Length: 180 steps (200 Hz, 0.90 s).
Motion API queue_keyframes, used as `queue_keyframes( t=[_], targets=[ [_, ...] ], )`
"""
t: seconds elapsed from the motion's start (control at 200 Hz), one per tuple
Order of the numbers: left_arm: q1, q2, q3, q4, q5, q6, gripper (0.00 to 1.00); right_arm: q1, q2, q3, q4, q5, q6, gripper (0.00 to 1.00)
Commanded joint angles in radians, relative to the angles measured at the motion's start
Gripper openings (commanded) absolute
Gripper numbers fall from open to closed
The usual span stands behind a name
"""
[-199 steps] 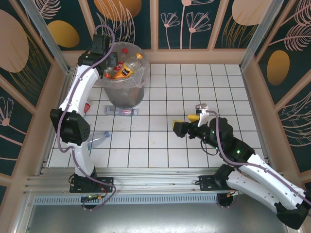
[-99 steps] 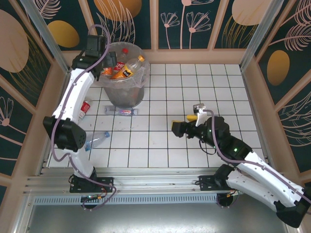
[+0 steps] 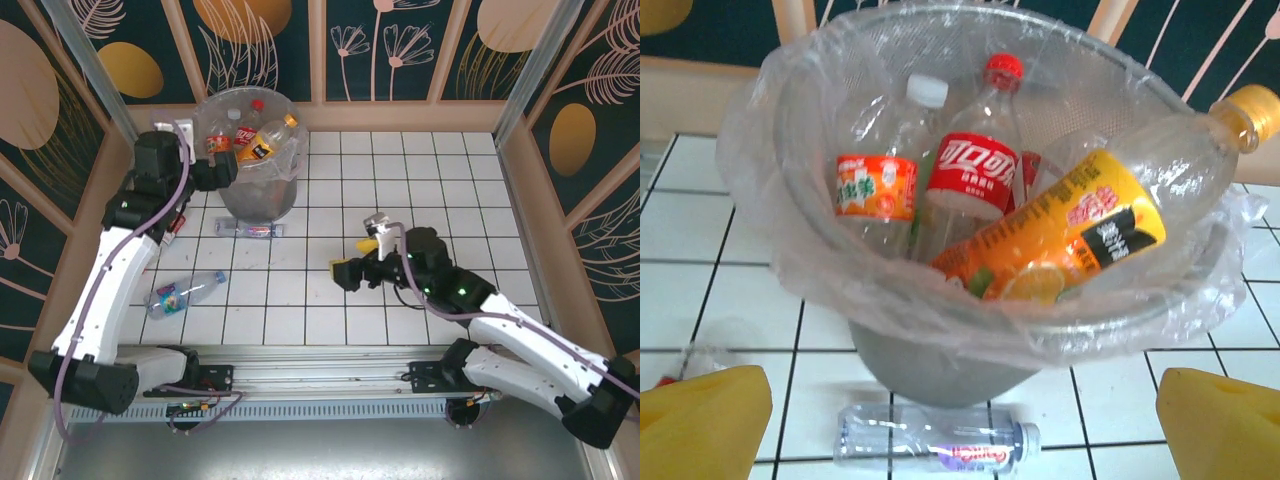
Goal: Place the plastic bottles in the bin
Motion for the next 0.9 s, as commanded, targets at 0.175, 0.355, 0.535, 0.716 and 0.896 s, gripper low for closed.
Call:
queue_keyframes(
  t=[0.175, 0.355, 0.535, 0.716, 0.896],
  targets=[
    [0.007, -0.124, -0.246, -0.125, -0.088, -0.313, 0.98, 0.119, 0.193, 0.101, 0.087, 0.021, -0.081, 0.98],
    [0.006, -0.178, -0.415, -0.154, -0.109, -0.519, 0.99, 0.131, 0.214, 0.100, 0.113, 0.020, -0.076, 0.98],
    [0.007, -0.203, -0.488, -0.191, -0.154, -0.642, 0.98, 0.131, 0.176, 0.059, 0.131, 0.044, -0.059, 0.98],
    [0.006, -0.190, -0.497, -0.303, -0.234, -0.821, 0.99, 0.131, 0.130, 0.000, 0.159, 0.078, -0.056, 0.98],
    [0.006, -0.193, -0.544, -0.313, -0.237, -0.962, 0.99, 0.129, 0.092, -0.052, 0.192, 0.083, -0.052, 0.98]
  ],
)
